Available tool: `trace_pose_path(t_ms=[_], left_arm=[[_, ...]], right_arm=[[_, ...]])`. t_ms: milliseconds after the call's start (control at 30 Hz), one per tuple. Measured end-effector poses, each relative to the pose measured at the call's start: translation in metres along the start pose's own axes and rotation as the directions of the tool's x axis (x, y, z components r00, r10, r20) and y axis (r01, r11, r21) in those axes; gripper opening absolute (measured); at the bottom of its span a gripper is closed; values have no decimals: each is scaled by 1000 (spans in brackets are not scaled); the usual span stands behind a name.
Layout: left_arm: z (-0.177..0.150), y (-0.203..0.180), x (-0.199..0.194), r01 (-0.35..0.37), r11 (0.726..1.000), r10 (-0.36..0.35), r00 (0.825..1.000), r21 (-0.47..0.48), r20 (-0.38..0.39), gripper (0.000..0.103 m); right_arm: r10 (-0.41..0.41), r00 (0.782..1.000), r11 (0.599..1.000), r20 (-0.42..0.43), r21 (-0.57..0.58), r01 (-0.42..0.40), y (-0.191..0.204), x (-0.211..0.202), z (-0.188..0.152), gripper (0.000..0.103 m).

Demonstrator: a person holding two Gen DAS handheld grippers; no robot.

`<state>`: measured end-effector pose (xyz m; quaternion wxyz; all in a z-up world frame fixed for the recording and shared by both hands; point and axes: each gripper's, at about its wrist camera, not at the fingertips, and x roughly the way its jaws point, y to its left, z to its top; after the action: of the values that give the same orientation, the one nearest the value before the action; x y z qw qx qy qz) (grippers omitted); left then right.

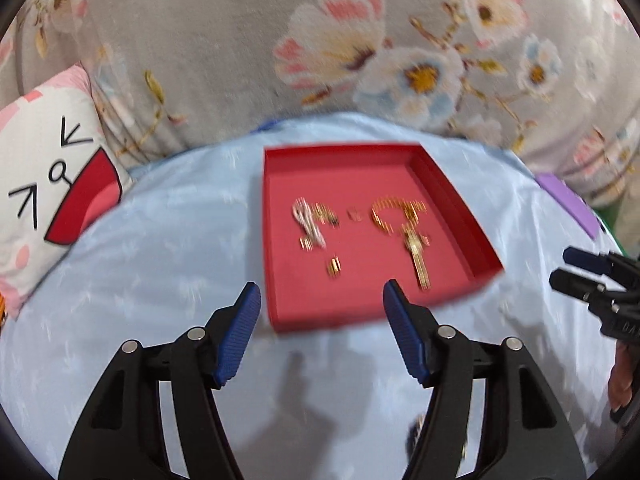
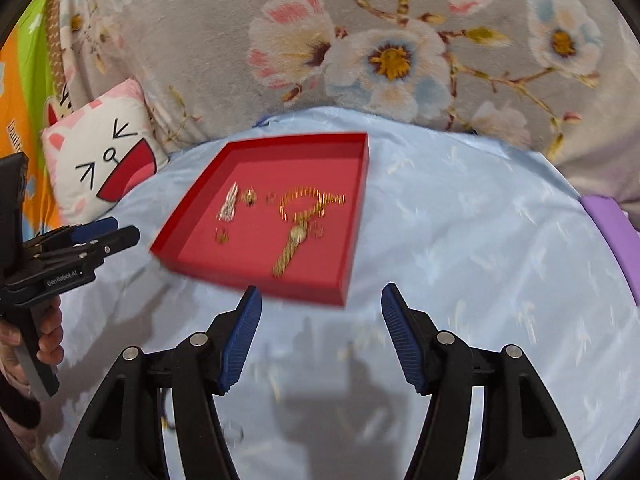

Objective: Organize jewelry
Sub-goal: 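Move both tools toward the black bead bracelet and silver ring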

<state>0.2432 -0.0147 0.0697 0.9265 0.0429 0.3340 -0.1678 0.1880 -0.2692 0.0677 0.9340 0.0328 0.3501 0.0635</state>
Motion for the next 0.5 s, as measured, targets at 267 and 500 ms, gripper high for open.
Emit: trace_pose_path(t_ms=[267,500], left_arm=[[-76,-34,0,31,999,-28,993,32,-113,61],[-101,-56,14,31,998,-22,988,53,-154,52]], right_arm=[[17,999,1000,-46,-25,-18,22,-19,-74,61],[25,995,993,-95,-109,-36,53,-8,-100,51]])
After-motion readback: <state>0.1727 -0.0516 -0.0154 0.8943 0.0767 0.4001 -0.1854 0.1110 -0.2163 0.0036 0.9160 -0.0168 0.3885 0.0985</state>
